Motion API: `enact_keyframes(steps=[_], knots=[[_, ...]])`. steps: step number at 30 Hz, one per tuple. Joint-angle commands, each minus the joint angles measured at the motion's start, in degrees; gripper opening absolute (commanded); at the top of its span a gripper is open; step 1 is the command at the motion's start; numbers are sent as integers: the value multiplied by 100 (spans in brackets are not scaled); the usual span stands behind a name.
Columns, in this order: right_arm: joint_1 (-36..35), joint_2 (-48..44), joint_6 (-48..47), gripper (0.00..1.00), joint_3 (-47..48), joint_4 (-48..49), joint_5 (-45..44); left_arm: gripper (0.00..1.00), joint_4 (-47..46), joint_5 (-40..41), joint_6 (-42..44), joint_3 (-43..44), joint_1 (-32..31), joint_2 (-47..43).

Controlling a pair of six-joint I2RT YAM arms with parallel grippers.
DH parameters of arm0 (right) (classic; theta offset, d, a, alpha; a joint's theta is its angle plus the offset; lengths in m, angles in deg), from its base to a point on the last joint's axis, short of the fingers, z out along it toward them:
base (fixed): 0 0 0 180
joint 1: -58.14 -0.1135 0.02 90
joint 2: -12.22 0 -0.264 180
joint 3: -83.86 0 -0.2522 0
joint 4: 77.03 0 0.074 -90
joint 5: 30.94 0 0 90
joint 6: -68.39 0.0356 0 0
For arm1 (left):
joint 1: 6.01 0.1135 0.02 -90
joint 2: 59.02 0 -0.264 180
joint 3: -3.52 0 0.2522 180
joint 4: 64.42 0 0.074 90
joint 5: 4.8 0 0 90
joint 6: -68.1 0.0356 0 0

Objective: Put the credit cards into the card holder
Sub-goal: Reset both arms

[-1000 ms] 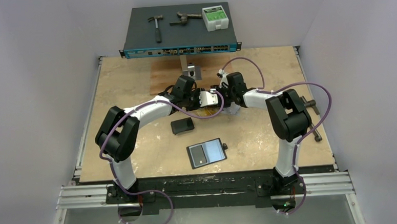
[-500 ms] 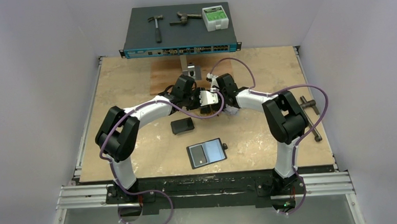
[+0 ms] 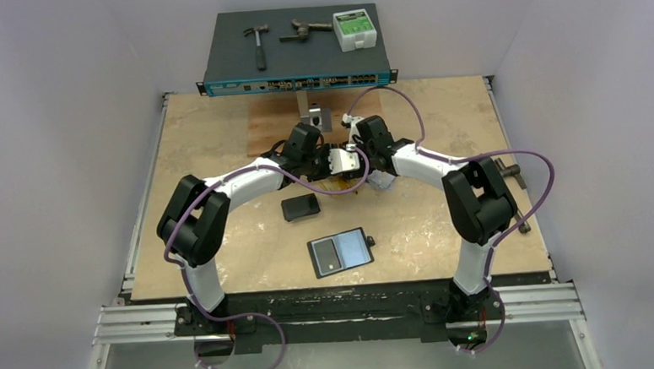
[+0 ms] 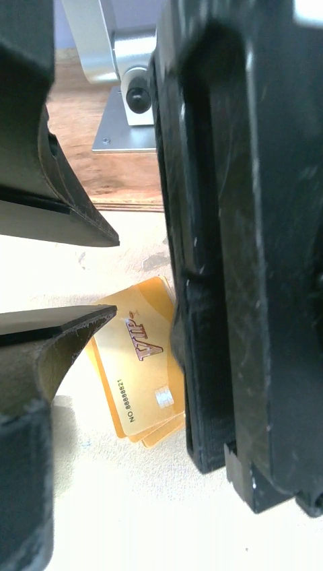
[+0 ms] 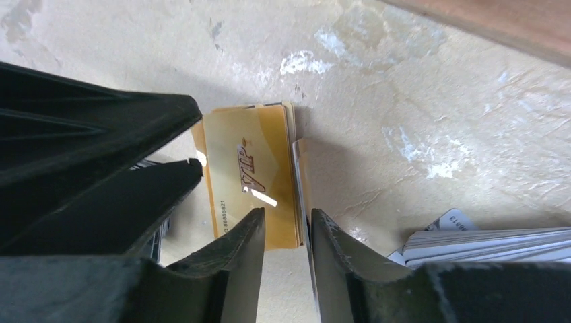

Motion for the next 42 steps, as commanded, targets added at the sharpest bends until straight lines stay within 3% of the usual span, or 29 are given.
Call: enact_keyframes(steps=[1, 6, 14, 17, 26, 31, 39, 41, 42], knots=[[27, -270, -102, 26, 269, -105, -210, 37, -133, -114, -148, 7, 27, -103], [26, -182, -130, 14, 256, -143, -238, 37, -153, -112, -167, -41, 30, -132], [29, -50, -319, 12, 324, -356, -556, 36, -194, -122, -202, -91, 25, -134], [18, -127, -293, 0, 269, -270, -619, 36, -193, -140, -242, -83, 26, -141], [51, -906, -67, 0, 29, -207, -550, 37, -146, -381, -623, -20, 28, -308], [140, -1270, 76, 0, -326, -12, -97, 41, 301, -809, -1456, 233, 67, -458], [172, -1727, 117, 0, -1194, 739, 857, 49, -99, -1854, -3233, -55, 616, -1001], [181, -1813, 147, 0, -1368, 933, 1070, 64, -177, -2410, -3555, -195, 799, -1117], [188, -1850, 165, 0, -1438, 994, 1207, 65, -232, -2690, -3709, -262, 890, -1162]])
